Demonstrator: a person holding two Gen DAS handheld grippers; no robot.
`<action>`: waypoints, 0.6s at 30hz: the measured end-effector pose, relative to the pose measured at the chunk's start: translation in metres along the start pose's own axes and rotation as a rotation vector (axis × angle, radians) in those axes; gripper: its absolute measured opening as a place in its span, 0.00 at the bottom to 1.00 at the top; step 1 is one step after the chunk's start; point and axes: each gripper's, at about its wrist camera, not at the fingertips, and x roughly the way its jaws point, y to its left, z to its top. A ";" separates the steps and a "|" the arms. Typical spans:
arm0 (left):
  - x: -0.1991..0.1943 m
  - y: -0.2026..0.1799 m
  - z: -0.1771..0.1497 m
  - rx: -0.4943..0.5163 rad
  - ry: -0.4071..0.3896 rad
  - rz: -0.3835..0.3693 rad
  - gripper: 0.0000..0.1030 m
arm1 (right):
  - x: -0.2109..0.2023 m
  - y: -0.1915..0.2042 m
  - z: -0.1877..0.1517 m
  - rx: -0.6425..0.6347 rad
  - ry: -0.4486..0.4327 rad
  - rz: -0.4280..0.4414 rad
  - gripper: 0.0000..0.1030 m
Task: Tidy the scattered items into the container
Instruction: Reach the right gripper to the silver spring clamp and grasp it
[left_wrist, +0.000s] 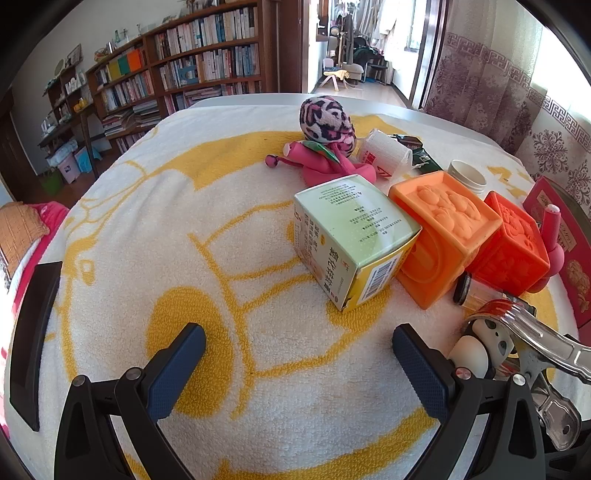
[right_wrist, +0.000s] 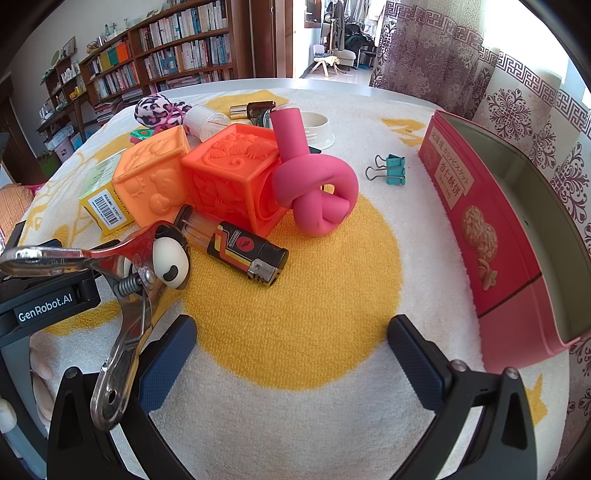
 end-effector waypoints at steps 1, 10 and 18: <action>0.000 0.000 0.000 0.001 0.000 -0.001 0.99 | 0.000 0.000 0.000 0.000 0.000 0.000 1.00; -0.002 -0.001 -0.002 0.033 0.000 -0.029 0.99 | -0.002 -0.002 -0.003 -0.039 -0.001 0.035 1.00; -0.002 -0.002 -0.002 0.037 0.000 -0.022 0.99 | -0.001 -0.001 -0.001 -0.078 -0.001 0.059 1.00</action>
